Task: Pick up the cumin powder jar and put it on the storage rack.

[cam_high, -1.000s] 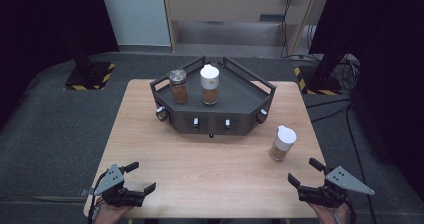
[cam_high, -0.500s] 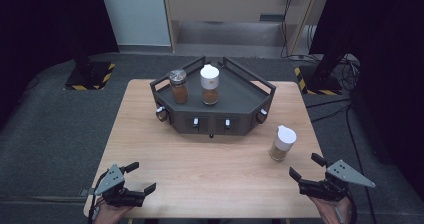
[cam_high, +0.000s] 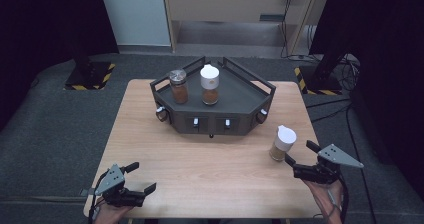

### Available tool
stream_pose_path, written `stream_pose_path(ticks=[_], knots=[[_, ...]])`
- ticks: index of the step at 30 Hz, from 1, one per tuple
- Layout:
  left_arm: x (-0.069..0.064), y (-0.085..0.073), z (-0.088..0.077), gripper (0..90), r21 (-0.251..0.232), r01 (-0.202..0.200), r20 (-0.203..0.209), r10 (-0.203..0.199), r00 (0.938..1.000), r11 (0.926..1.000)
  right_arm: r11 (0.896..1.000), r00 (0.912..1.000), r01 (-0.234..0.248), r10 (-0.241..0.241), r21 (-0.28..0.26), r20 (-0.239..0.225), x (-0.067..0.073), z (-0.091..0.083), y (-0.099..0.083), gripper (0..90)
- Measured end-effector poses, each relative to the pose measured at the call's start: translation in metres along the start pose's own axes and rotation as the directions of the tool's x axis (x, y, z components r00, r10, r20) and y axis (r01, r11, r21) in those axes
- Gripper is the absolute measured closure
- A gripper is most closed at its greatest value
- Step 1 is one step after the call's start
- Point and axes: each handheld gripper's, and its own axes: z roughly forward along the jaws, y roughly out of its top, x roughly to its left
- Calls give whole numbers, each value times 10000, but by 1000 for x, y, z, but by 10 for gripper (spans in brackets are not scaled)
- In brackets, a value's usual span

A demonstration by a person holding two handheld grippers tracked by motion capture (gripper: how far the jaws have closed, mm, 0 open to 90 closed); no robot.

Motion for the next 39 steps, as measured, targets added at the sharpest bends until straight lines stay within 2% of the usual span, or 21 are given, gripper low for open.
stream_pose_path(ticks=[9,15,22,28,31,33,36,39], knots=[[0,0,0,1,-4,13,5,-13,10000,10000,9996,9998,-128,125,248,132,-8,25,5,77],[0,0,0,1,-7,11,11,-11,10000,10000,9979,9987,-476,468,431,179,-14,44,4,89],[0,0,0,1,1,10,12,-10,10000,10000,9975,9989,-433,424,566,180,-17,62,3,127],[0,0,0,1,19,-4,16,4,10000,10000,9955,9973,-725,716,618,169,-21,70,0,202],[0,0,0,1,23,-7,14,7,10000,10000,9969,9984,-452,429,640,380,-16,72,-3,295],[0,1,0,1,49,-4,1,4,10000,10000,9979,9979,-388,361,514,536,-13,72,-6,302],[0,1,0,1,50,-5,9,5,10000,10000,9978,9975,-179,135,631,695,-8,72,-3,308],[0,1,0,1,43,-18,14,18,10000,10000,9976,9967,-201,147,668,800,-6,72,-1,309]])
